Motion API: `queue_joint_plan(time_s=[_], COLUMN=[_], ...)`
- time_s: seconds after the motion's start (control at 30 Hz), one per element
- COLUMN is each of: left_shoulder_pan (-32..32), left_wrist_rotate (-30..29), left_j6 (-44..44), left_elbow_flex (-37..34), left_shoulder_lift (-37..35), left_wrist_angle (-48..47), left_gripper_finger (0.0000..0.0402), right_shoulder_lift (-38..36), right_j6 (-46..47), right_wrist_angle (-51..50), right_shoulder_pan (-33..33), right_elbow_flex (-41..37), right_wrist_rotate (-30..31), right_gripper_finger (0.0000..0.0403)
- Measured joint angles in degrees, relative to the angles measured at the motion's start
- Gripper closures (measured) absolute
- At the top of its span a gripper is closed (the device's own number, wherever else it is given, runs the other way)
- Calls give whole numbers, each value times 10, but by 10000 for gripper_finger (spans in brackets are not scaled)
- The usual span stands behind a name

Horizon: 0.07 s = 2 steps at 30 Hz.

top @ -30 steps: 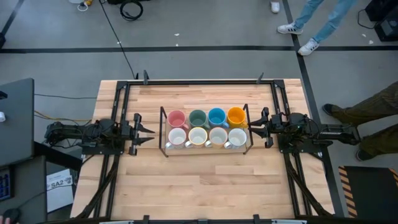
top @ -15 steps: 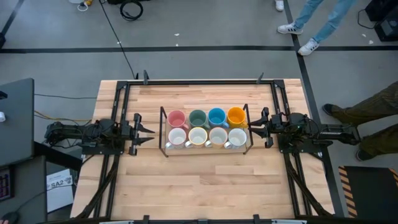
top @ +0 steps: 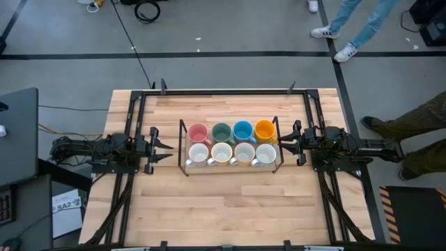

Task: Place coffee mugs
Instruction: Return to Home Position

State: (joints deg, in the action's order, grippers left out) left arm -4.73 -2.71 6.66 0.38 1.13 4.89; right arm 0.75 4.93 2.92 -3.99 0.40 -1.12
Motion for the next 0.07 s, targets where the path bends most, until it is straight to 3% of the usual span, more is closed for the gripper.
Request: queue_joint_plan(time_s=[0.07], left_shoulder_pan=[0], left_wrist_rotate=[0], left_j6=[0], left_elbow_flex=[0], left_shoulder_lift=[0], left_wrist_angle=[0], left_gripper_finger=[283], right_shoulder_lift=[0], right_j6=[0], right_wrist_angle=[0], right_shoulder_pan=[0], right_elbow_flex=[0], right_wrist_rotate=[0], right_gripper_finger=[294])
